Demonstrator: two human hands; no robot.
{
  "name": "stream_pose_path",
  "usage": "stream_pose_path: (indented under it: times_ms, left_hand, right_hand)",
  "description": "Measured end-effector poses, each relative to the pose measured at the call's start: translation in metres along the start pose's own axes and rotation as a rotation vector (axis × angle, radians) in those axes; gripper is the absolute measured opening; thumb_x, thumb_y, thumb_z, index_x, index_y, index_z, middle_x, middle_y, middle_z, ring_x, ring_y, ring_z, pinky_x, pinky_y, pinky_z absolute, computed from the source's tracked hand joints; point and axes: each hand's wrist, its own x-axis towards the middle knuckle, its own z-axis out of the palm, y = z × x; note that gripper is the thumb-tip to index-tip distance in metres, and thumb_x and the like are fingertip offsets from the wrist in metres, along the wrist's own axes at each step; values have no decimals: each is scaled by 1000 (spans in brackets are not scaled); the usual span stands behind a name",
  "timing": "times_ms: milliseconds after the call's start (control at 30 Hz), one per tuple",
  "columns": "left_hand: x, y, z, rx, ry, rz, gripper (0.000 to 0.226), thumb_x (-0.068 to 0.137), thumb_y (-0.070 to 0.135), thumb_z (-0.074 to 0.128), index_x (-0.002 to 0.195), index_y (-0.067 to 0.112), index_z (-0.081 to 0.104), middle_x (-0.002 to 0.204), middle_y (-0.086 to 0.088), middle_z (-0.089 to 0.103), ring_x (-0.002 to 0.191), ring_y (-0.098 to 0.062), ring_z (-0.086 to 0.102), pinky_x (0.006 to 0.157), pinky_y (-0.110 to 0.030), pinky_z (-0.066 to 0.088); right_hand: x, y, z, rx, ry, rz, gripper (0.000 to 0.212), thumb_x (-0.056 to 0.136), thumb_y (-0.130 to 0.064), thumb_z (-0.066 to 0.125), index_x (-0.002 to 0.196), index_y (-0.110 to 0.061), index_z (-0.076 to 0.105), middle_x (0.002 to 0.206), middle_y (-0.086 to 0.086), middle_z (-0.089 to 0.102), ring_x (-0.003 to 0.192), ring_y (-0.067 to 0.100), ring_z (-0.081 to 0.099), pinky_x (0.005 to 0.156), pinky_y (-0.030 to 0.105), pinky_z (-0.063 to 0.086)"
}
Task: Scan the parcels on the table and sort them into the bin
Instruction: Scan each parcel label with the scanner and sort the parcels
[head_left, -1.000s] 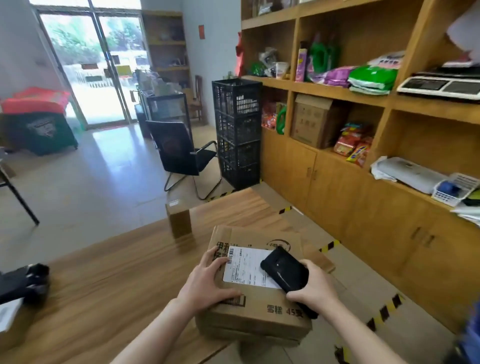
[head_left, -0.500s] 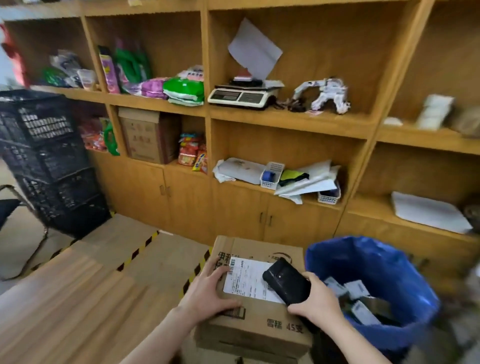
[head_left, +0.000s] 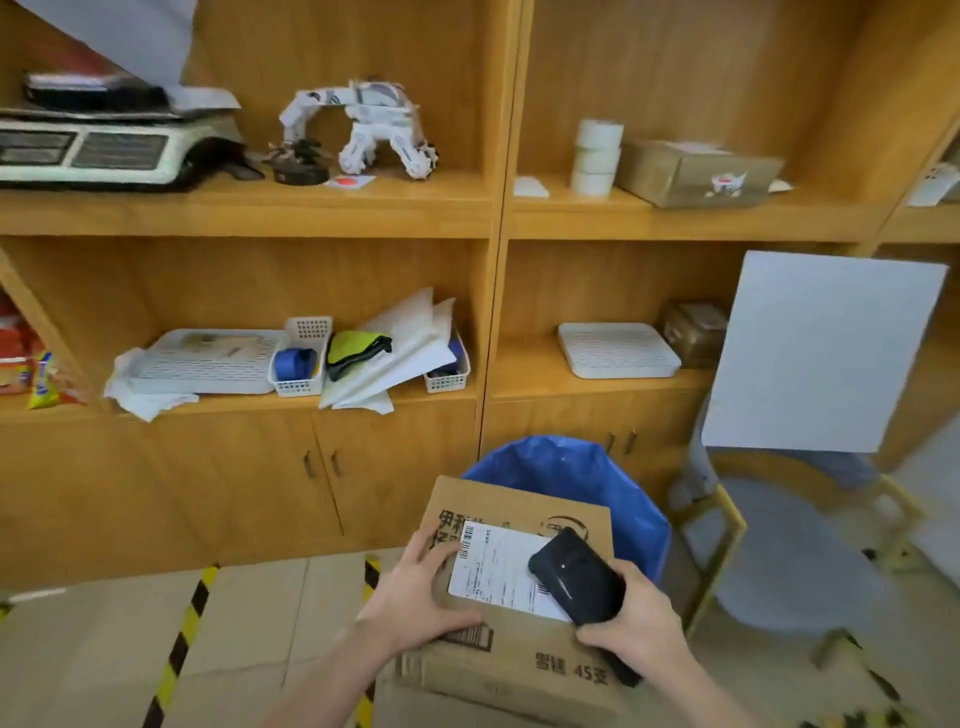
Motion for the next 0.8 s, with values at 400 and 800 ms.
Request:
stream_pose_path:
  times_ms: [400, 800]
  left_hand:
    - [236, 32, 62, -9, -75, -34, 100, 61, 72, 71, 146, 42, 27, 157, 20, -3, 143, -15, 19, 115, -40, 30]
    - [382, -44, 159, 54, -230, -22, 94, 65, 57, 77, 144, 44, 28, 154, 19, -8, 139, -18, 16, 114, -35, 31]
  right_hand:
    - [232, 54, -49, 4, -91, 129, 64, 60, -38, 81, 111, -35, 42, 102, -17, 53, 112, 11, 53, 79, 28, 35]
    - [383, 119, 43, 38, -180, 315, 79, 49, -43, 78, 121, -37, 46, 117, -13, 52, 111, 14, 54, 100, 43, 39]
